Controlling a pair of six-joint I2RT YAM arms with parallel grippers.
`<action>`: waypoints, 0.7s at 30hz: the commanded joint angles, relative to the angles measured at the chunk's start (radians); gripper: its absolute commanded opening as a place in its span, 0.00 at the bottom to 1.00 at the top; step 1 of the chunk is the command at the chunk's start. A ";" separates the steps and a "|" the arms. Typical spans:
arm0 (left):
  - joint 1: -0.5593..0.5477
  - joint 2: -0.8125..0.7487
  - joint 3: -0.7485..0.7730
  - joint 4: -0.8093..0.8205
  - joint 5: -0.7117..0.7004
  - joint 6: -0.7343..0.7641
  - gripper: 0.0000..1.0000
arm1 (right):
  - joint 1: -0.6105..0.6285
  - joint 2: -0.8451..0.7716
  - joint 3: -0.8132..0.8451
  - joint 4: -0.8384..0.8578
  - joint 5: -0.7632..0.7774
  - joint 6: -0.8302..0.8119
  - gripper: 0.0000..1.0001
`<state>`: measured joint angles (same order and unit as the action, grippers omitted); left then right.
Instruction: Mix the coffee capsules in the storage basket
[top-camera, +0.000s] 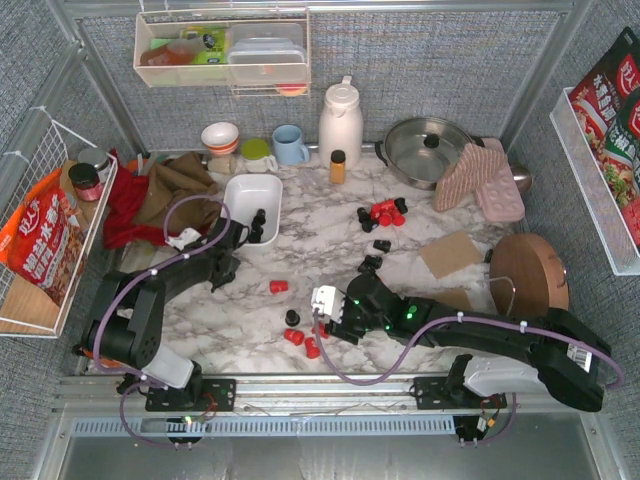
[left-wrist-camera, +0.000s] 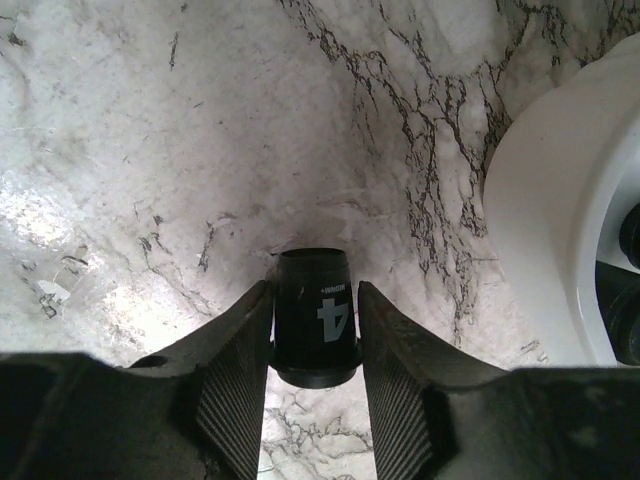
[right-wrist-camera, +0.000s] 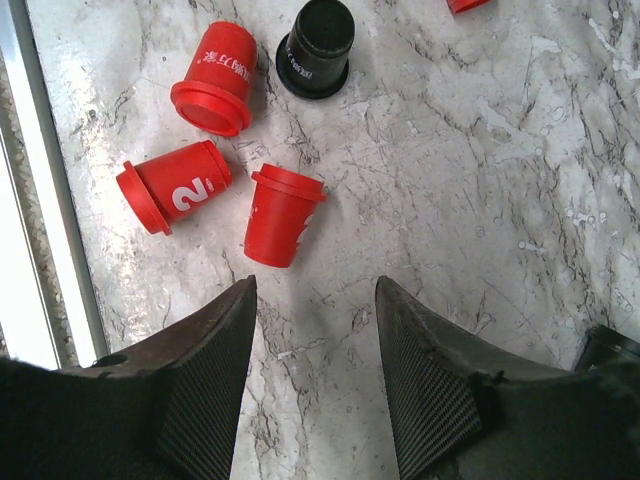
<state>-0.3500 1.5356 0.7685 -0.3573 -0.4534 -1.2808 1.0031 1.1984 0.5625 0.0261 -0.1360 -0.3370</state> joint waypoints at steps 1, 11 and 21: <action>0.002 0.024 -0.005 -0.044 -0.025 0.002 0.43 | 0.001 -0.003 -0.002 0.009 0.004 0.000 0.55; -0.008 -0.160 0.044 -0.115 -0.131 0.078 0.32 | 0.001 -0.005 -0.003 0.011 0.014 -0.005 0.55; -0.032 -0.202 0.133 0.353 0.031 0.464 0.41 | 0.001 0.021 0.003 0.014 0.028 -0.005 0.55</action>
<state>-0.3836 1.2938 0.8959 -0.3031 -0.5301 -1.0412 1.0031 1.2102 0.5617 0.0269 -0.1162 -0.3405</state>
